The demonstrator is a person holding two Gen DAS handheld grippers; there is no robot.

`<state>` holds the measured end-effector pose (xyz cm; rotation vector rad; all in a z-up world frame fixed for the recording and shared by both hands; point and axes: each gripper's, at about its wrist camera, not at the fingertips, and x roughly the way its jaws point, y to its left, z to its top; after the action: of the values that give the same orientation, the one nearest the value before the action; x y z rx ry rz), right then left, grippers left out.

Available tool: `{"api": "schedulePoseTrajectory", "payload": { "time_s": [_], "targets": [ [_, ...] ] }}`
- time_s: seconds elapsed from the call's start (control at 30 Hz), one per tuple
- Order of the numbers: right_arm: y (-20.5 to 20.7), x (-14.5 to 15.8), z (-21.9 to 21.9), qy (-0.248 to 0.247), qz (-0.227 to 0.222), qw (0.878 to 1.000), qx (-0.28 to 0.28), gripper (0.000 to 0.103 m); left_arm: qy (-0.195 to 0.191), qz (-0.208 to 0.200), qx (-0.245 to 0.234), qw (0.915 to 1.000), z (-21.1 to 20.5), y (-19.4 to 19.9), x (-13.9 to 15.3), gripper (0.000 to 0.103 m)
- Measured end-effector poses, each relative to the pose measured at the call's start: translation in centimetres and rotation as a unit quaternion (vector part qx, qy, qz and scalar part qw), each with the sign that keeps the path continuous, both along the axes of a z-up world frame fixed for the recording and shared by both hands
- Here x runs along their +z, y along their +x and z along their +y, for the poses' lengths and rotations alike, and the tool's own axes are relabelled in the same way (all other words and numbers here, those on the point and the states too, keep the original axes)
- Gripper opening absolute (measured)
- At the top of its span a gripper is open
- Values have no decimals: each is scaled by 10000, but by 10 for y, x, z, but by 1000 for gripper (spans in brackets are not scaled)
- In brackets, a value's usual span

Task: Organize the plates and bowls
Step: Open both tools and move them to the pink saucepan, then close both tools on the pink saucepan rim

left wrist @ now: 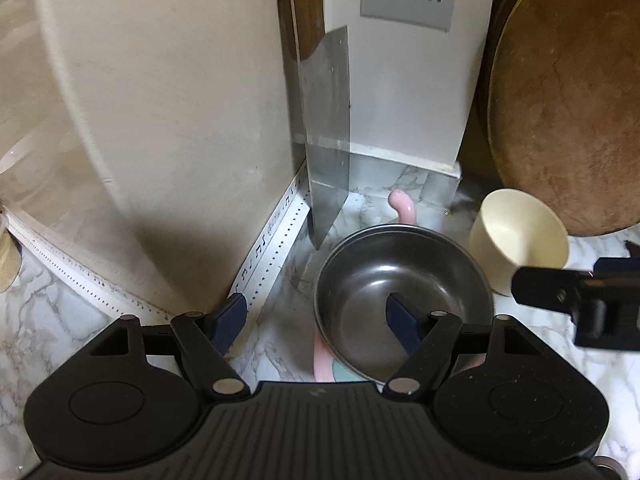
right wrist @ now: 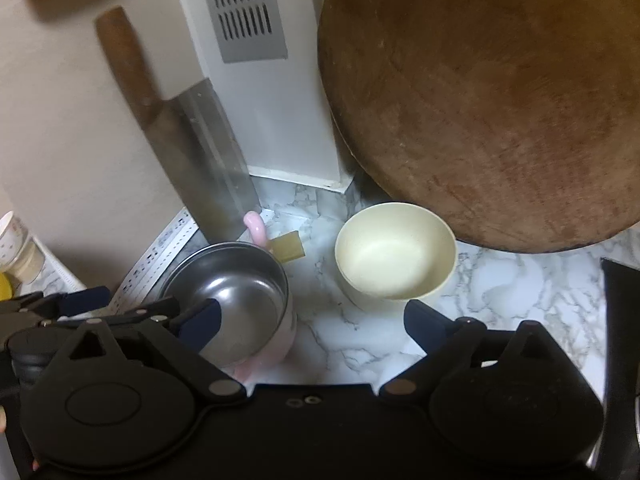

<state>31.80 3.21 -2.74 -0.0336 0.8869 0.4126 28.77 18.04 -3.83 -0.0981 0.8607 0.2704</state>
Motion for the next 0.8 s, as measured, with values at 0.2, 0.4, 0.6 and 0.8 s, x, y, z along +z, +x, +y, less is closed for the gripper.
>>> {"api": "schedulePoseTrajectory", "payload": {
  "time_s": [0.2,0.4,0.6,0.8],
  "targets": [
    [24,-18,12,34,343,9994,-103,83,60,68,-56,9999,2,13,-10,76],
    [34,-33,21,-63,510,9984,-217,77,41,168,-53,9998,5,22,-18,75],
    [40,-41,28,-60,628,9978,-183,66,227,156,-2,9996,3,23,-22,68],
    [42,-45,35,-109,675,9976,-111,53,47,27,226,9997,1,16,-19,49]
  ]
}}
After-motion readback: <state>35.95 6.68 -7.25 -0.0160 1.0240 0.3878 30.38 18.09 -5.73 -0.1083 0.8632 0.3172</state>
